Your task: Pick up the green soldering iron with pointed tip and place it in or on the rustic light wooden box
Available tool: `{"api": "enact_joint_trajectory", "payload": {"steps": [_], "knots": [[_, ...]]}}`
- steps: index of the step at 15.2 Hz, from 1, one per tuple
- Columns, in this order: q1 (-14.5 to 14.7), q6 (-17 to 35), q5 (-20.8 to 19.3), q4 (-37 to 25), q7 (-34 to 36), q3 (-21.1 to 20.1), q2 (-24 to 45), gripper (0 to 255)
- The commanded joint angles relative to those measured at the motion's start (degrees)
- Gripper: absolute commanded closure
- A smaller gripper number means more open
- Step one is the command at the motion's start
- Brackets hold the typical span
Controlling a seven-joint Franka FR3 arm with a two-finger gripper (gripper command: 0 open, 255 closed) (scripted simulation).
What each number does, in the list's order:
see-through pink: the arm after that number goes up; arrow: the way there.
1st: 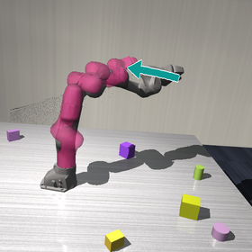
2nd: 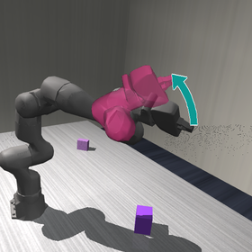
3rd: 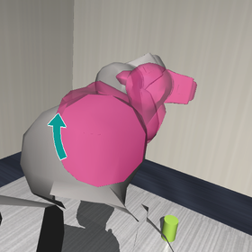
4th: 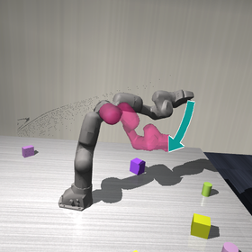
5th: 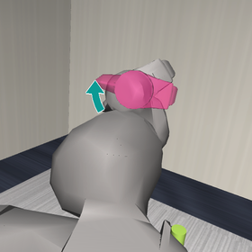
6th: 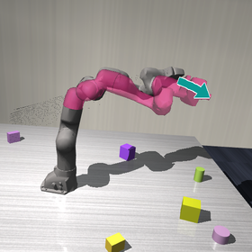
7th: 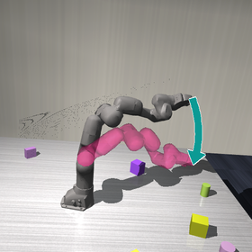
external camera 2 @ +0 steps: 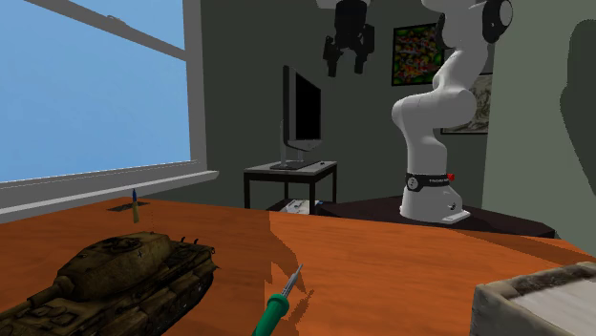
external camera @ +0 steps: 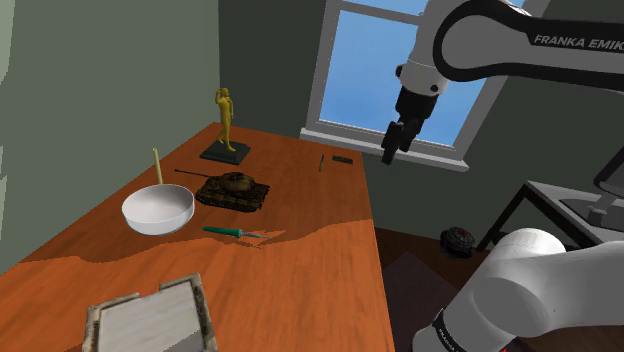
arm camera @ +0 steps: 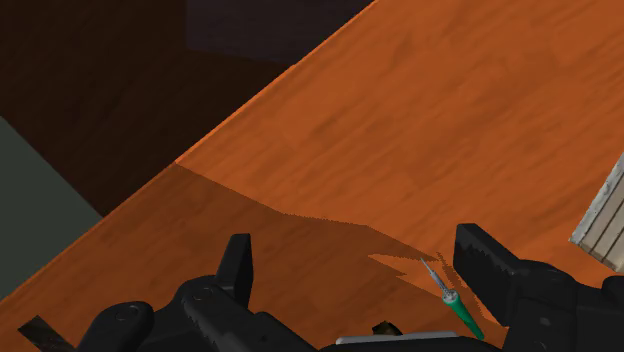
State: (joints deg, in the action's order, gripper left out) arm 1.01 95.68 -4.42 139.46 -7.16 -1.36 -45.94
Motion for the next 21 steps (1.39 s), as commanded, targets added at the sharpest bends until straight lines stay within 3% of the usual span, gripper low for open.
{"api": "enact_joint_trajectory", "payload": {"steps": [1, 11, 21], "knots": [[0.0, 0.0, 0.0, 0.0, 0.0, 0.0, 0.0, 0], [2.5, 15.5, 3.4, -0.6, 2.6, -2.8, 18.4, 0], [4.7, 27.2, 5.2, -8.2, 4.4, -5.6, 39.8, 0]]}}
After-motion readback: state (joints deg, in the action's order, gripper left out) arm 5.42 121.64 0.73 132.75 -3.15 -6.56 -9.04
